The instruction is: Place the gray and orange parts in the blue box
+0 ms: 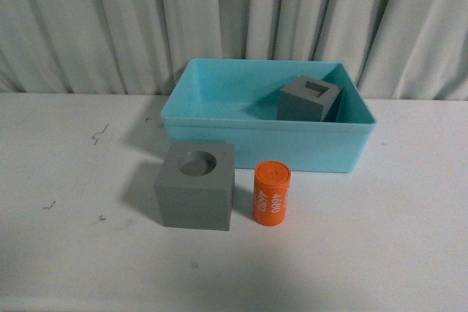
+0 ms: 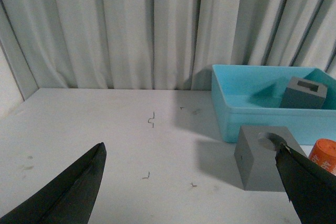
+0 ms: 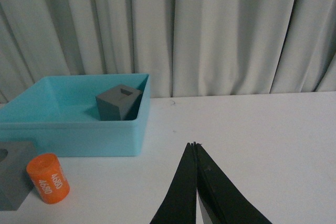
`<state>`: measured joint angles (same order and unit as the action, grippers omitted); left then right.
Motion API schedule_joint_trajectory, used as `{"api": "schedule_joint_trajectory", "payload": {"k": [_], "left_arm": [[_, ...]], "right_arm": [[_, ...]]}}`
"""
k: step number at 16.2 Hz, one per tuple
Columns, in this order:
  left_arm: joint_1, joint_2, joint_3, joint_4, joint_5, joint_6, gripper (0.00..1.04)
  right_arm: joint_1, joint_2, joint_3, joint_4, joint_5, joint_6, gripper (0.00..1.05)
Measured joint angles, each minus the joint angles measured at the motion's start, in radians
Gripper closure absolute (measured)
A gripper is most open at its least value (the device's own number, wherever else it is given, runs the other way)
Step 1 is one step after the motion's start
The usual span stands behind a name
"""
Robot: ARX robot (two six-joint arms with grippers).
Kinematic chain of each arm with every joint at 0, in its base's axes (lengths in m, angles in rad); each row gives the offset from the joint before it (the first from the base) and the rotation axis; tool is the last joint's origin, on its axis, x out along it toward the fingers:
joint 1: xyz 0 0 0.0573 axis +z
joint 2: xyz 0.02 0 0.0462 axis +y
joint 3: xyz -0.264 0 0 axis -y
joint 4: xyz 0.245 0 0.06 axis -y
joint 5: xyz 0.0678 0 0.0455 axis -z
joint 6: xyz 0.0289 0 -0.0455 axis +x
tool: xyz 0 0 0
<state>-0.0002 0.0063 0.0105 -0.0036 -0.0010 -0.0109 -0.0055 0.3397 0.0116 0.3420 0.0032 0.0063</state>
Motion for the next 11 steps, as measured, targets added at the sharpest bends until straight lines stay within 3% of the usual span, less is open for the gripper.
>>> {"api": "schedule_joint_trajectory", "payload": {"k": [11], "left_arm": [[0.000, 0.000, 0.000, 0.000, 0.000, 0.000, 0.07]], "right_arm": [[0.000, -0.080, 0.000, -0.080, 0.000, 0.000, 1.03]]}}
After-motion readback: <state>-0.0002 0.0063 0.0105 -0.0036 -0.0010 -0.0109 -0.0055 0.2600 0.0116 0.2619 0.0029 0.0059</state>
